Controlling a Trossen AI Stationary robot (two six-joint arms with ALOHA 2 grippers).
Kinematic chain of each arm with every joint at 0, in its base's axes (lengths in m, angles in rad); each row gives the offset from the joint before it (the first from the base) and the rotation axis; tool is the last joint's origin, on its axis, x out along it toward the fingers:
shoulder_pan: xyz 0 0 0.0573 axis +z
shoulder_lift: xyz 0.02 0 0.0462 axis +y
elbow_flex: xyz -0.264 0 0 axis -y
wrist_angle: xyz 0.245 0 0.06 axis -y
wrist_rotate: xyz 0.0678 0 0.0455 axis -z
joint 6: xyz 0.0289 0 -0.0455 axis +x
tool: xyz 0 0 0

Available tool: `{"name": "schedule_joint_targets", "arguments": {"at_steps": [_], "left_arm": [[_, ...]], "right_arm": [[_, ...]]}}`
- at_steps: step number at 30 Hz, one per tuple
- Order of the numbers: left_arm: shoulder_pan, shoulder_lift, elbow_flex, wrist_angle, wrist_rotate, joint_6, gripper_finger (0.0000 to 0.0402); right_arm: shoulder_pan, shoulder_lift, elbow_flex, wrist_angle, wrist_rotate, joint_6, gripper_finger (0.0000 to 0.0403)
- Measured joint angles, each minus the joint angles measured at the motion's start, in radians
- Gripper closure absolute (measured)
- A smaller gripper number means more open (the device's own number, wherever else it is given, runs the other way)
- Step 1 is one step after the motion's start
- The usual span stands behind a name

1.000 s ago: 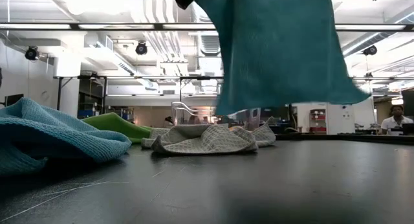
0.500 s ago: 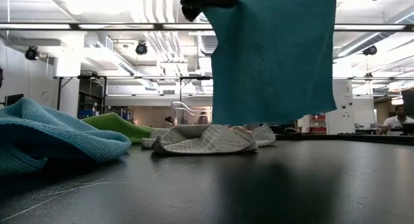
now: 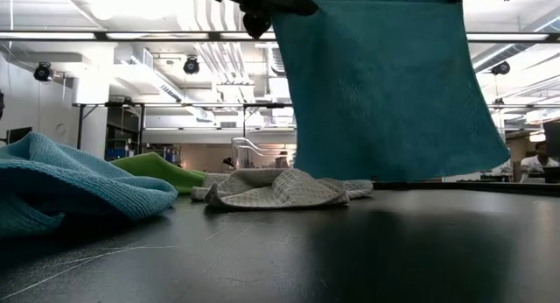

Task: Fold microfiber towels
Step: Fold the right blue microfiber cloth

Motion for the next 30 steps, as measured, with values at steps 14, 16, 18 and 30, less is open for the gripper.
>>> {"name": "schedule_joint_targets", "arguments": {"at_steps": [14,16,18,30], "left_arm": [[0.015,-0.001,0.044,-0.008,0.007,0.055,0.0401],[0.005,0.005,0.044,-0.009,0.015,0.052,0.0401],[-0.011,0.017,0.040,-0.012,0.029,0.039,0.0401],[-0.183,0.135,0.037,-0.010,0.101,-0.127,0.0401]], "right_arm": [[0.000,-0.018,-0.004,-0.004,0.004,-0.026,0.0394],[0.000,-0.023,-0.004,-0.003,-0.033,-0.014,0.0394],[0.002,-0.027,-0.004,-0.003,-0.078,-0.004,0.0394],[0.119,-0.027,-0.149,0.127,-0.482,0.127,0.0394]]}}
